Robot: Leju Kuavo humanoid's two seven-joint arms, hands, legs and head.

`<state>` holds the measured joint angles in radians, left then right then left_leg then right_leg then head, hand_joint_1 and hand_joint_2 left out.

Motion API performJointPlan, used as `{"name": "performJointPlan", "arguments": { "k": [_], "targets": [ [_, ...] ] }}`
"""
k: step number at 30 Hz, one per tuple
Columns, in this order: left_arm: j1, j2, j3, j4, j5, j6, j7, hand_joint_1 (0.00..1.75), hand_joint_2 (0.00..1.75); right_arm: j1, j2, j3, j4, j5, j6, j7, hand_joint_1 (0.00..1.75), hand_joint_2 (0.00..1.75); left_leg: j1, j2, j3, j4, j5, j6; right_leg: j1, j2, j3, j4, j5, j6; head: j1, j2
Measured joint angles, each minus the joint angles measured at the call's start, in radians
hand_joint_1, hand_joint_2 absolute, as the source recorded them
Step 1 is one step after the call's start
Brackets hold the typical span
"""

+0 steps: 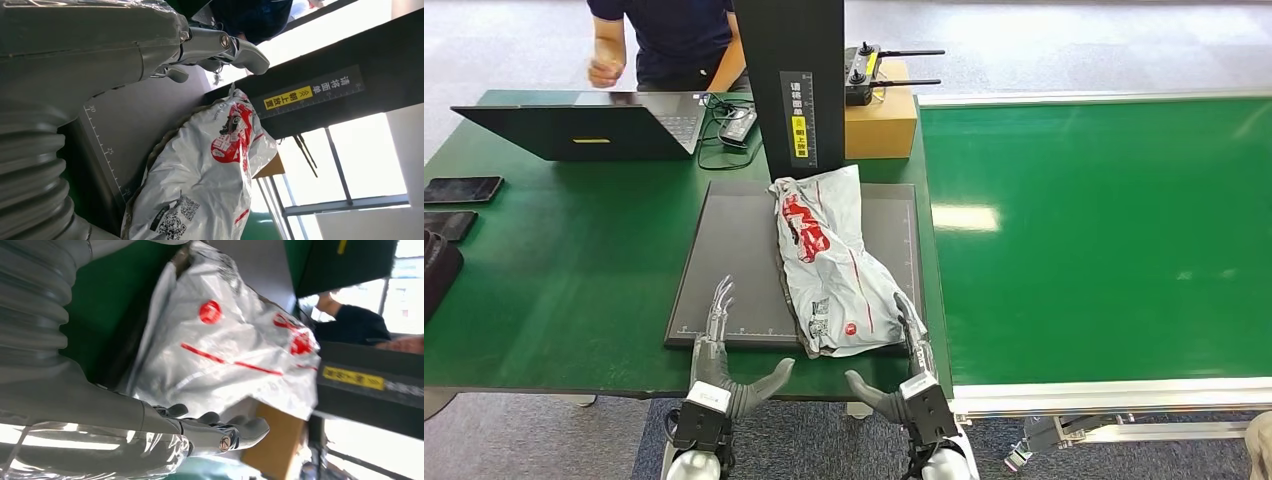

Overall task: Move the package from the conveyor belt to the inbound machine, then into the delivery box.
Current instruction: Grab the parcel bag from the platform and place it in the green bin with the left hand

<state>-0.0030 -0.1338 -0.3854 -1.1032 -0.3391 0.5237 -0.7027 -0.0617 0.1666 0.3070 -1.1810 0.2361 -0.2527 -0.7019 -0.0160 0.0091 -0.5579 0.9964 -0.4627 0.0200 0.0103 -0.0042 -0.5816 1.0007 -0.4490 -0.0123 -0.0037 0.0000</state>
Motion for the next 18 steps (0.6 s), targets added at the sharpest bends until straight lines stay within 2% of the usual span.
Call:
{"name": "performJointPlan", "arguments": {
  "k": [8,13,17,18],
  "targets": [
    [-0.008,0.0,0.001,0.0,0.007,-0.009,0.0,0.0,1.75,0.05,-0.019,0.041,-0.191,-0.009,-0.061,0.0,0.0,1.75,0.0,0.0,0.0,0.0,0.0,0.0,0.0,0.0,0.0,0.0,0.0,0.0,0.0,0.0],
    [-0.014,0.0,0.005,0.0,0.004,-0.011,0.0,0.0,1.75,0.074,-0.035,0.061,-0.275,-0.005,-0.067,0.0,0.0,1.75,0.0,0.0,0.0,0.0,0.0,0.0,0.0,0.0,0.0,0.0,0.0,0.0,0.0,0.0],
    [-0.015,0.0,0.007,0.0,0.004,-0.013,0.0,0.0,1.75,0.081,-0.043,0.063,-0.303,-0.003,-0.065,0.0,0.0,0.0,0.0,0.0,0.0,0.0,0.0,0.0,0.0,0.0,0.0,0.0,0.0,0.0,0.0,0.0],
    [-0.015,0.0,0.008,0.0,0.004,-0.014,0.0,0.0,1.75,0.081,-0.045,0.063,-0.305,-0.002,-0.067,0.0,0.0,0.44,0.0,0.0,0.0,0.0,0.0,0.0,0.0,0.0,0.0,0.0,0.0,0.0,0.0,0.0]
  ]
}}
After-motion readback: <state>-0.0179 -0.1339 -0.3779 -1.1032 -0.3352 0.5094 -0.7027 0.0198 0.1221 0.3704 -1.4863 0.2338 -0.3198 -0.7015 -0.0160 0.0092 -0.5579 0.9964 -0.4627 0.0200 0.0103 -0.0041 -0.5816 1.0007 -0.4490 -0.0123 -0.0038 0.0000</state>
